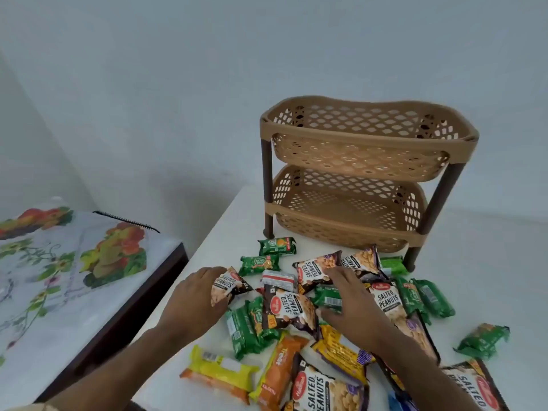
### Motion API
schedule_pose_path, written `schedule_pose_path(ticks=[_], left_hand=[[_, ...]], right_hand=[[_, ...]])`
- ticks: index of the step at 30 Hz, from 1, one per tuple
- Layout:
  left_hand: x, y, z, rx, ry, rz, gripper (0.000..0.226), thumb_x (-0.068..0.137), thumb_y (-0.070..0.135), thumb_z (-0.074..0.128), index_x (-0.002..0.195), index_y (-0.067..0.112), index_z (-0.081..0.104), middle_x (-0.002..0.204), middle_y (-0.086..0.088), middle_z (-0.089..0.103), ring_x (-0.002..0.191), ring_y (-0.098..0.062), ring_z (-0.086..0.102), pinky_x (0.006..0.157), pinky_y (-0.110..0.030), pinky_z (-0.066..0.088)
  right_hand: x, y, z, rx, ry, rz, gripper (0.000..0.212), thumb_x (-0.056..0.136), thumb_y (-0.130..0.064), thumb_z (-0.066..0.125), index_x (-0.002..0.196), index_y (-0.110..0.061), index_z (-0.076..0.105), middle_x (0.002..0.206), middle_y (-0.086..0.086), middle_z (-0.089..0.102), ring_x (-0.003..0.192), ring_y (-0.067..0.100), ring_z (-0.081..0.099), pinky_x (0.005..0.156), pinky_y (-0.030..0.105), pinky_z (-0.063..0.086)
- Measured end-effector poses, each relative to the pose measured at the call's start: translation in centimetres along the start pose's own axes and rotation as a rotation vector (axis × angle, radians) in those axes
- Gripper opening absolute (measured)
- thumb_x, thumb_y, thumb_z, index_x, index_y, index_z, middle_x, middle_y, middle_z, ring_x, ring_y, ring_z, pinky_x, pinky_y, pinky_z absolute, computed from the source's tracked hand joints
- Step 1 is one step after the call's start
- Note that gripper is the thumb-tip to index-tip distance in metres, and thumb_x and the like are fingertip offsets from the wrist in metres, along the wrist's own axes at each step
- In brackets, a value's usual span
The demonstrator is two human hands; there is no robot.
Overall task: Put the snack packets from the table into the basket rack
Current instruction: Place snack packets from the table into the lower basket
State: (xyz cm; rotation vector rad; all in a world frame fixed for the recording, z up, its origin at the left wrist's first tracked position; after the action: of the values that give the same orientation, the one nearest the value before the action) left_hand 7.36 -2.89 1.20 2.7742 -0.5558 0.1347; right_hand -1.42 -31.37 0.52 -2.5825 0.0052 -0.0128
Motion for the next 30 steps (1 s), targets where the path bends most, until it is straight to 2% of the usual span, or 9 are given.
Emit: schedule_pose_path(ticks=[4,8,11,16,21,24,26,28,30], left_hand=[[1.6,-1.9,1.3,-0.128,-0.071,-0.053,0.088,0.08,0.049,0.069,0.152,0.026,0.023,0.146,0.002,0.044,0.132,-0.018,0.044,0.108,-0.032,0.035],[2.5,-2.9,4.2,-0.079,-0.166,-0.065,0.105,0.079,0.066,0.059,0.157,0.019,0.005,0.15,-0.002,0.036,0.134,-0.022,0.04,0.107,-0.034,0.035],[2.6,-3.5,6.1,-0.041,-0.221,-0.065,0.097,0.085,0.065,0.052,0.156,0.015,0.01,0.147,-0.004,0.04,0.131,-0.022,0.043,0.105,-0.034,0.037],[3.1,-4.1,6.6,-0.017,-0.258,-0.012,0.07,0.092,0.05,0.049,0.15,0.018,0.027,0.131,-0.001,0.054,0.118,-0.02,0.052,0.094,-0.031,0.042],[3.7,-4.2,5.1,-0.186,-0.223,-0.031,0.057,0.09,0.04,0.056,0.142,0.022,0.039,0.121,0.003,0.063,0.108,-0.019,0.058,0.086,-0.034,0.048],[3.8,-4.3,4.0,-0.226,-0.184,-0.047,0.057,0.091,0.037,0.056,0.143,0.021,0.039,0.122,0.002,0.063,0.108,-0.02,0.059,0.086,-0.036,0.049],[3.7,-4.4,3.1,-0.26,-0.139,-0.064,0.052,0.09,0.034,0.057,0.139,0.023,0.042,0.116,0.005,0.064,0.103,-0.018,0.062,0.082,-0.035,0.05],[3.8,-4.2,2.1,-0.305,-0.079,-0.073,0.044,0.089,0.031,0.058,0.132,0.025,0.047,0.105,0.012,0.064,0.094,-0.015,0.063,0.077,-0.035,0.051],[4.1,-3.8,1.3,-0.342,-0.039,-0.079,0.043,0.09,0.03,0.06,0.131,0.024,0.048,0.1,0.015,0.062,0.093,-0.014,0.063,0.076,-0.034,0.052]], right_hand=[[1.5,-2.1,2.3,-0.002,-0.144,-0.035,0.085,0.087,-0.04,0.067,0.154,-0.036,0.014,0.161,-0.01,0.015,0.147,0.017,0.019,0.117,0.039,0.025],[2.6,-3.4,3.9,-0.091,-0.273,-0.056,0.094,0.084,-0.038,0.07,0.156,-0.034,0.009,0.162,-0.007,0.015,0.146,0.014,0.019,0.114,0.031,0.022],[3.2,-3.4,4.9,-0.173,-0.318,-0.019,0.097,0.084,-0.035,0.07,0.157,-0.026,0.007,0.163,-0.002,0.017,0.146,0.018,0.021,0.114,0.031,0.023],[3.6,-2.3,6.4,-0.187,-0.334,0.123,0.097,0.075,-0.037,0.075,0.154,-0.021,0.022,0.146,0.006,0.041,0.132,0.024,0.037,0.107,0.035,0.033],[4.2,-2.0,6.5,-0.128,-0.199,0.142,0.06,0.069,-0.042,0.073,0.125,-0.03,0.055,0.116,-0.004,0.058,0.105,0.016,0.046,0.088,0.032,0.04],[4.5,-1.9,6.1,0.009,-0.148,0.152,0.033,0.073,-0.031,0.074,0.104,-0.024,0.065,0.102,-0.004,0.063,0.095,0.015,0.054,0.085,0.036,0.048],[4.4,-2.2,5.4,0.154,-0.122,0.146,0.019,0.073,-0.028,0.077,0.088,-0.027,0.066,0.09,-0.007,0.065,0.084,0.008,0.06,0.079,0.038,0.052],[4.3,-2.3,4.4,0.257,-0.076,0.151,0.017,0.076,-0.032,0.078,0.086,-0.034,0.065,0.089,-0.011,0.066,0.083,0.001,0.061,0.078,0.036,0.052],[4.3,-2.3,3.0,0.367,-0.026,0.172,0.02,0.08,-0.038,0.078,0.096,-0.03,0.069,0.096,-0.008,0.07,0.088,0.006,0.065,0.078,0.032,0.052]])
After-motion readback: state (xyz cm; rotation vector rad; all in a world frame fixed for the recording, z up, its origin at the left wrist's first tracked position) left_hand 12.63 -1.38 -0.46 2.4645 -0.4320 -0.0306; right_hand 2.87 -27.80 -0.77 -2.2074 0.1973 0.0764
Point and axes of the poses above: each hand's wrist, its own x-axis towards the middle knuckle, its own z-axis out of the palm, y = z × x, the point moved 8 cm from there along x, towards the middle knuckle
